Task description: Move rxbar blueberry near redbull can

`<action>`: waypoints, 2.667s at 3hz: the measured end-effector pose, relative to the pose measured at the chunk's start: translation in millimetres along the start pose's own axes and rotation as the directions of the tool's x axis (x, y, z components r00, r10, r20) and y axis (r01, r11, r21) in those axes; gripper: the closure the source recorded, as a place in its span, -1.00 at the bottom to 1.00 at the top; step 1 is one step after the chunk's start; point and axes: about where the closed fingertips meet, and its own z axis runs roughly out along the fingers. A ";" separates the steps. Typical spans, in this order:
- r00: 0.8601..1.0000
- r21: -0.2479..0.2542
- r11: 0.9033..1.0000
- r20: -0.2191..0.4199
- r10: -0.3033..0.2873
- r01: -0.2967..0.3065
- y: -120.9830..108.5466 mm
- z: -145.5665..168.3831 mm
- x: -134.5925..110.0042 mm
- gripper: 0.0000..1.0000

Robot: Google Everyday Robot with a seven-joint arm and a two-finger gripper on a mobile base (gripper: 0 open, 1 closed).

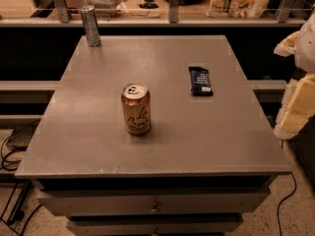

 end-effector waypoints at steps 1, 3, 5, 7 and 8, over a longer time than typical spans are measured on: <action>1.000 0.000 1.000 0.000 0.000 0.000 0.0 0.0 0.0 -1.00; 0.975 0.074 0.993 0.208 0.075 -0.092 -42.6 9.4 -20.0 -1.00; 0.968 0.047 0.990 0.221 0.117 -0.130 -53.1 32.1 -25.5 -1.00; 0.935 -0.023 0.986 0.315 0.161 -0.162 -84.8 92.8 -62.9 -1.00; 0.906 -0.063 0.982 0.379 0.188 -0.177 -98.7 119.4 -80.0 -1.00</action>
Offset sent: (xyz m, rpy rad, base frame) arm 0.0473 -0.0073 -0.0010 0.2326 -0.0922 -0.0797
